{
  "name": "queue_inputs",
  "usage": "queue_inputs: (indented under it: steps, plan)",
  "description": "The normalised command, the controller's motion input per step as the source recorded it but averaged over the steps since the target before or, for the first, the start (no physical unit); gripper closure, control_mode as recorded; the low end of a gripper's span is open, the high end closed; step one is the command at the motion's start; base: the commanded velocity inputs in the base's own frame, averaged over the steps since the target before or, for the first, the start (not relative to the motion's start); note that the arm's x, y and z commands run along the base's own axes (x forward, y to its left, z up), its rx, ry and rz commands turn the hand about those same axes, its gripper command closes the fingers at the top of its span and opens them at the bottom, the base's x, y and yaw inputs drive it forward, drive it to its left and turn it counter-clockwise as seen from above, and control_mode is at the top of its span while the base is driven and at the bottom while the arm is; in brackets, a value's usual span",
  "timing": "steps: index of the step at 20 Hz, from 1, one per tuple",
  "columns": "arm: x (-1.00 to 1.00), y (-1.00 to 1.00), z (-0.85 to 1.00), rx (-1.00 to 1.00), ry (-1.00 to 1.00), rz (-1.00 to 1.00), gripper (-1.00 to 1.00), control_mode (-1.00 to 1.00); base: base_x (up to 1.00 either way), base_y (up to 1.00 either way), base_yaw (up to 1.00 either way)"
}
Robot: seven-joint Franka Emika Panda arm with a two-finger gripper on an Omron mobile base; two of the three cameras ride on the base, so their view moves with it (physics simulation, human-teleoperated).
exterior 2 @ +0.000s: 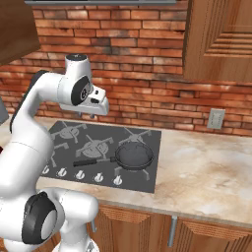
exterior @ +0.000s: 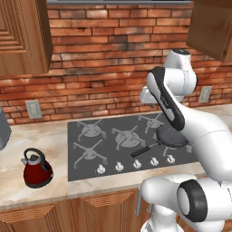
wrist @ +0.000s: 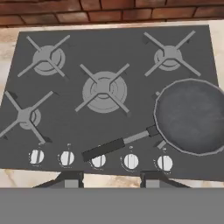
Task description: Pick the kettle from the counter and place it on a stove burner. Then turn the burner on.
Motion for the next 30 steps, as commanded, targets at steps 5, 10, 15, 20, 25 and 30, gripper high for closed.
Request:
queue_inputs:
  steps: [5, 10, 15, 20, 25, 30]
  plan:
    - [-0.03, 0.24, 0.0, 0.0, 0.01, 0.0, -1.0, -1.0, 0.0, 0.0, 0.0]
    - [-0.05, 0.66, 0.0, 0.0, 0.02, 0.07, -1.0, -1.0, 0.0, 0.0, 0.0]
    - [-0.06, 0.99, -0.03, 0.0, 0.08, 0.17, -1.0, -1.0, 0.0, 0.0, 0.0]
    - [-0.11, 1.0, -0.13, 0.0, 0.11, 0.25, -1.0, -1.0, 0.0, 0.0, 0.0]
    - [-0.31, 0.89, -0.27, 0.0, 0.09, 0.39, -1.0, -1.0, 0.0, 0.0, 0.0]
    - [-0.31, 0.78, -0.26, 0.0, 0.05, 0.42, -1.0, -1.0, 0.0, 0.0, 0.0]
